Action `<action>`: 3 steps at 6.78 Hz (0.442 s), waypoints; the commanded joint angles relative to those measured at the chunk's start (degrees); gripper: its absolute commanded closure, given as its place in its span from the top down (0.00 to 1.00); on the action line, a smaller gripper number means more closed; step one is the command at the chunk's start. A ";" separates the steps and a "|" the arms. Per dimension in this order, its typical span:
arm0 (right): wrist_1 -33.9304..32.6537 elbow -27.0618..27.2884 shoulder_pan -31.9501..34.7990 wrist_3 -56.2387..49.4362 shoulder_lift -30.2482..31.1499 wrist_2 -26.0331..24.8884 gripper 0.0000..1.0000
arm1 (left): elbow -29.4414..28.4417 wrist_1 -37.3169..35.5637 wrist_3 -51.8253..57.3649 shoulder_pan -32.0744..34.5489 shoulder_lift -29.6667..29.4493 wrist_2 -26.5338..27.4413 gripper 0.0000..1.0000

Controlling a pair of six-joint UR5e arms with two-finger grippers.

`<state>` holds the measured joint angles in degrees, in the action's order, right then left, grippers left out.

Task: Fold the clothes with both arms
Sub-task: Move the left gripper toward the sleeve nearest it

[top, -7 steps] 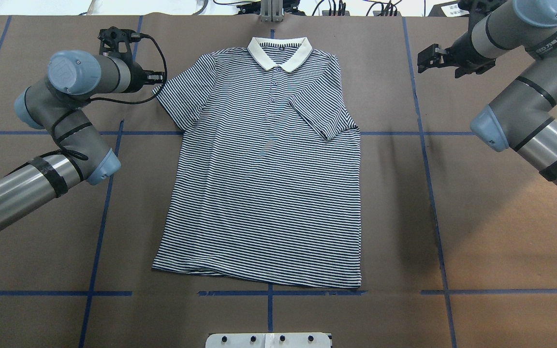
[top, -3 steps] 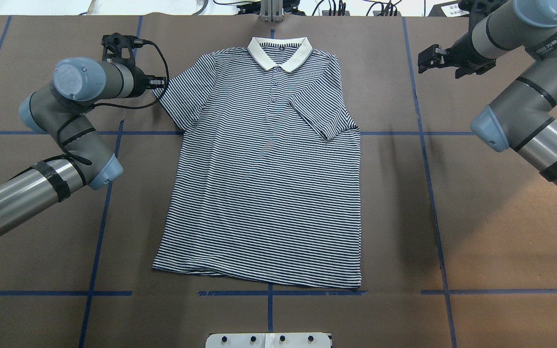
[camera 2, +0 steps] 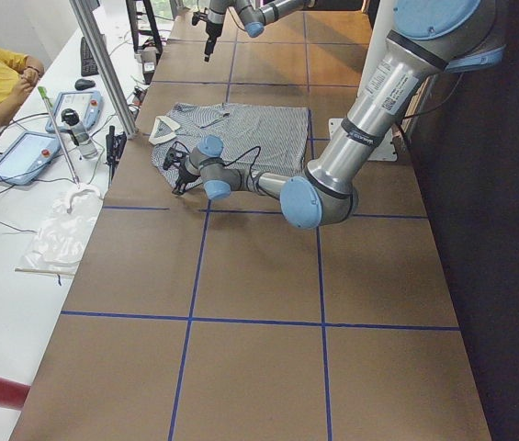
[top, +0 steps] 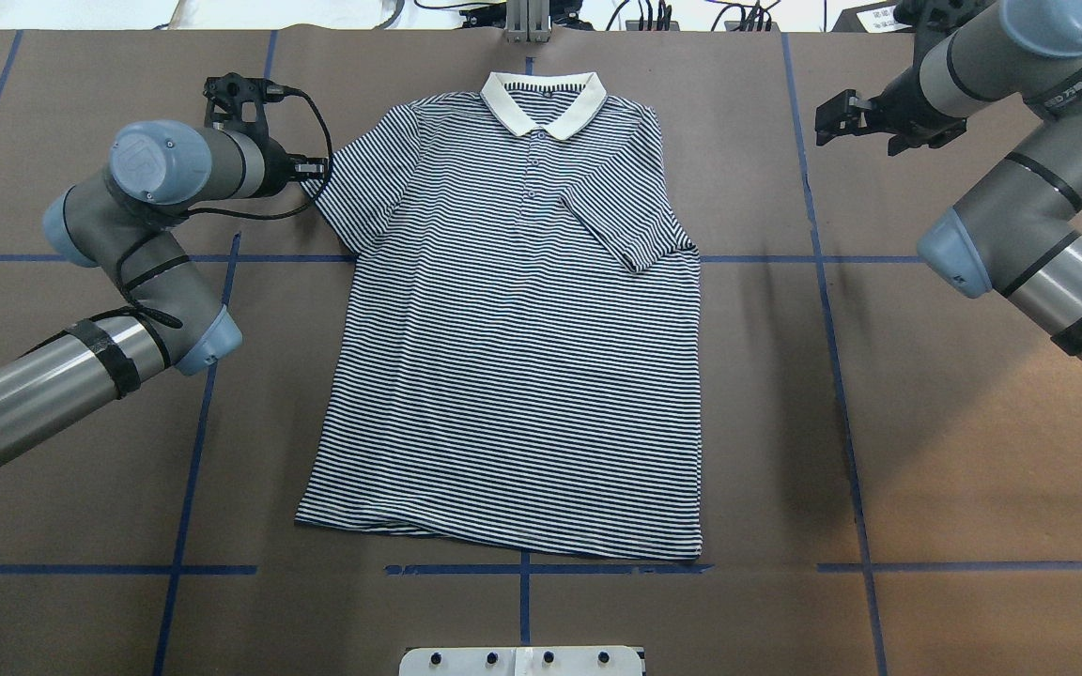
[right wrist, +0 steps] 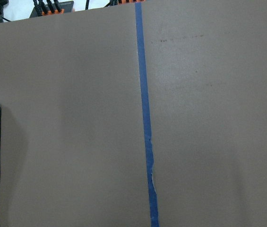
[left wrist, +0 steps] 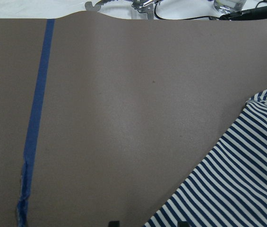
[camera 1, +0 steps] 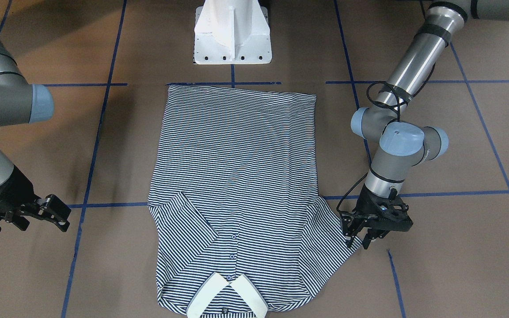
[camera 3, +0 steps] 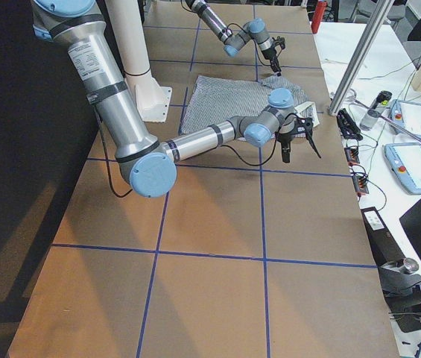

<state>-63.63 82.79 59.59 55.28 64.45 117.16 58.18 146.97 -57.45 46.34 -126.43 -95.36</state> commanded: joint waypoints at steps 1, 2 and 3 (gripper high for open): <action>0.00 0.00 0.00 0.00 -0.02 0.00 1.00 | 0.00 0.07 -0.03 -0.11 0.13 0.00 0.44; 0.00 0.00 0.00 0.00 0.06 0.00 1.00 | 0.09 0.07 -0.03 -0.11 0.04 0.09 0.30; 0.00 0.00 0.00 0.00 0.06 0.00 1.00 | 0.09 0.16 -0.03 -0.11 0.04 0.09 0.10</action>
<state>-63.63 82.80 59.59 55.28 64.49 117.16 58.23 147.06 -57.48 46.24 -126.37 -95.30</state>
